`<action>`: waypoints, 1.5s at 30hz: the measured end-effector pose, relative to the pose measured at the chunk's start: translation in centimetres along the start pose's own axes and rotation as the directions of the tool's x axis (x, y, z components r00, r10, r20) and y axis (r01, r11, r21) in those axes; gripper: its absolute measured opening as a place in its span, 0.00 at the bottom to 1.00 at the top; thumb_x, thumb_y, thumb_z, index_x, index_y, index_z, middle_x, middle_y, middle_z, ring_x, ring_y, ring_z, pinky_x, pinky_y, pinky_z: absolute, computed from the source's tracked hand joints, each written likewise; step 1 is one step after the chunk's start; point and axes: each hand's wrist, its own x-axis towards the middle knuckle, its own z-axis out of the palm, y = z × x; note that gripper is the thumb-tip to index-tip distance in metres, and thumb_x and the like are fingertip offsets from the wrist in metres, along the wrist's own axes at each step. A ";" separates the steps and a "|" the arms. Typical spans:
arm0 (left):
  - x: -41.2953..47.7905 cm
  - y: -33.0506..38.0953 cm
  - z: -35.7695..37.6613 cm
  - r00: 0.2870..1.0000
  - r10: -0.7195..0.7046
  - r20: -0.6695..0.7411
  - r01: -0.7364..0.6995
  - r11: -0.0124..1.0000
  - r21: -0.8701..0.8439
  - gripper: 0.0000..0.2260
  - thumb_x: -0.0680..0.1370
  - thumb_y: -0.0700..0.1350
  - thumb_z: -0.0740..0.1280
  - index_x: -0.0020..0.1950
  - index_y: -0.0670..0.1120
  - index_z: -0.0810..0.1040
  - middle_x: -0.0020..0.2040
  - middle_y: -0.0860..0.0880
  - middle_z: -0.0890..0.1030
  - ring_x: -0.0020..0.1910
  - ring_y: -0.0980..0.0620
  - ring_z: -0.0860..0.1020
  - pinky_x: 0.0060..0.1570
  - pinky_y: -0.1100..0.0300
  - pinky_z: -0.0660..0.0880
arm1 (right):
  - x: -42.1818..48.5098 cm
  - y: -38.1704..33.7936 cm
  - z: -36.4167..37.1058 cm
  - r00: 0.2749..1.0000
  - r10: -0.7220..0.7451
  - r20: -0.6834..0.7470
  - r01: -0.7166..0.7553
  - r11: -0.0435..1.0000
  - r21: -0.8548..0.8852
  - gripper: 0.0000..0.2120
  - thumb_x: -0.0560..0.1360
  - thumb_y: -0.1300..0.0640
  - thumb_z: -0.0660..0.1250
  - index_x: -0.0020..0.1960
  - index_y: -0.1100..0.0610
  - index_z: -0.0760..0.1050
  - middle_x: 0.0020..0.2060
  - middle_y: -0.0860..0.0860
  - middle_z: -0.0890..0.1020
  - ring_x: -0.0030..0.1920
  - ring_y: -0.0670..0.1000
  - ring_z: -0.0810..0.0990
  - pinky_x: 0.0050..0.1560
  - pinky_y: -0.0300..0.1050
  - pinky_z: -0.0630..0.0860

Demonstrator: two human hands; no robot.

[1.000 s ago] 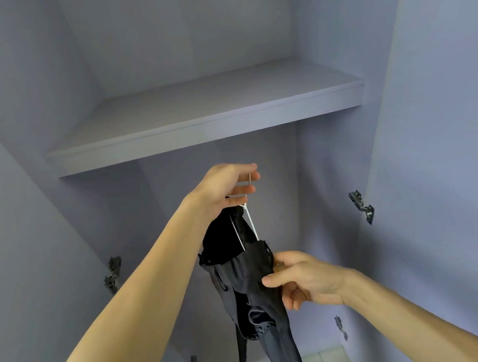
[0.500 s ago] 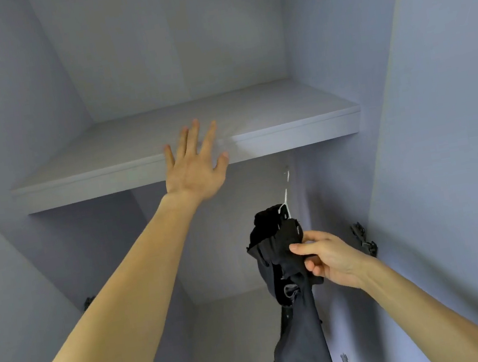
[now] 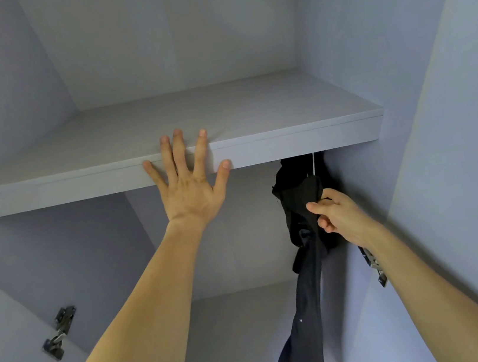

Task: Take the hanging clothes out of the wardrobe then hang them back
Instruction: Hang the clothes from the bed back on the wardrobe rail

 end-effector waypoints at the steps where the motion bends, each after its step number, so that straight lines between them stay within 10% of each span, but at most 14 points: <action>1: 0.1 -0.1 0.2 1.000 -0.001 -0.006 0.001 1.000 -0.001 0.32 0.81 0.68 0.48 0.80 0.60 0.39 0.81 0.47 0.42 0.79 0.46 0.36 0.72 0.33 0.36 | 0.8 -0.4 -0.2 1.000 -0.002 -0.011 0.002 1.000 0.005 0.16 0.79 0.63 0.67 0.38 0.56 0.62 0.26 0.46 0.68 0.25 0.46 0.67 0.26 0.38 0.63; 14: 0.2 -0.3 1.2 0.998 0.003 -0.063 -0.002 1.000 0.009 0.32 0.80 0.69 0.48 0.80 0.60 0.41 0.81 0.46 0.45 0.79 0.46 0.38 0.72 0.33 0.35 | 8.4 4.3 -0.5 0.955 0.140 -0.262 -0.174 0.979 -0.108 0.19 0.80 0.65 0.60 0.35 0.53 0.58 0.29 0.50 0.63 0.27 0.49 0.60 0.21 0.38 0.59; 19: 0.2 -0.4 1.3 0.998 0.001 -0.067 0.000 1.000 0.022 0.33 0.80 0.69 0.49 0.80 0.60 0.39 0.81 0.46 0.45 0.79 0.46 0.38 0.72 0.33 0.35 | 6.9 9.2 -0.9 0.930 0.181 -0.318 -0.248 0.951 -0.184 0.11 0.79 0.64 0.61 0.38 0.61 0.66 0.33 0.54 0.67 0.33 0.52 0.65 0.37 0.44 0.62; 34: 0.2 -0.2 1.0 0.999 -0.004 -0.051 0.007 0.998 0.058 0.33 0.80 0.69 0.47 0.80 0.60 0.39 0.81 0.46 0.45 0.79 0.44 0.39 0.72 0.33 0.36 | 6.3 1.5 -0.6 0.884 -0.331 -0.329 0.146 0.866 -0.479 0.16 0.80 0.61 0.60 0.37 0.55 0.59 0.30 0.51 0.66 0.32 0.54 0.66 0.34 0.49 0.61; 37: 0.3 -0.2 1.1 0.998 -0.007 -0.057 0.010 0.999 0.053 0.33 0.80 0.69 0.48 0.80 0.60 0.39 0.81 0.46 0.46 0.80 0.44 0.40 0.72 0.33 0.36 | 8.0 0.0 -1.0 0.898 -0.306 -0.317 0.065 0.803 -0.592 0.05 0.81 0.60 0.59 0.49 0.58 0.72 0.38 0.55 0.78 0.46 0.63 0.77 0.42 0.50 0.69; 40: 0.3 -0.3 1.2 0.998 -0.002 -0.070 0.006 0.999 0.052 0.33 0.80 0.69 0.49 0.80 0.60 0.38 0.81 0.45 0.46 0.80 0.44 0.40 0.72 0.32 0.37 | 9.6 0.3 -0.9 0.927 -0.216 -0.307 -0.034 0.767 -0.641 0.17 0.82 0.61 0.57 0.70 0.63 0.70 0.58 0.62 0.80 0.59 0.64 0.77 0.54 0.50 0.72; 45: 0.4 -0.3 1.4 0.996 0.004 -0.093 0.001 0.998 0.056 0.33 0.80 0.69 0.50 0.80 0.60 0.40 0.81 0.45 0.48 0.80 0.44 0.41 0.72 0.32 0.38 | 10.9 2.0 -0.6 0.933 -0.181 -0.310 -0.064 0.766 -0.640 0.16 0.81 0.62 0.57 0.67 0.65 0.70 0.56 0.64 0.80 0.57 0.65 0.78 0.49 0.49 0.70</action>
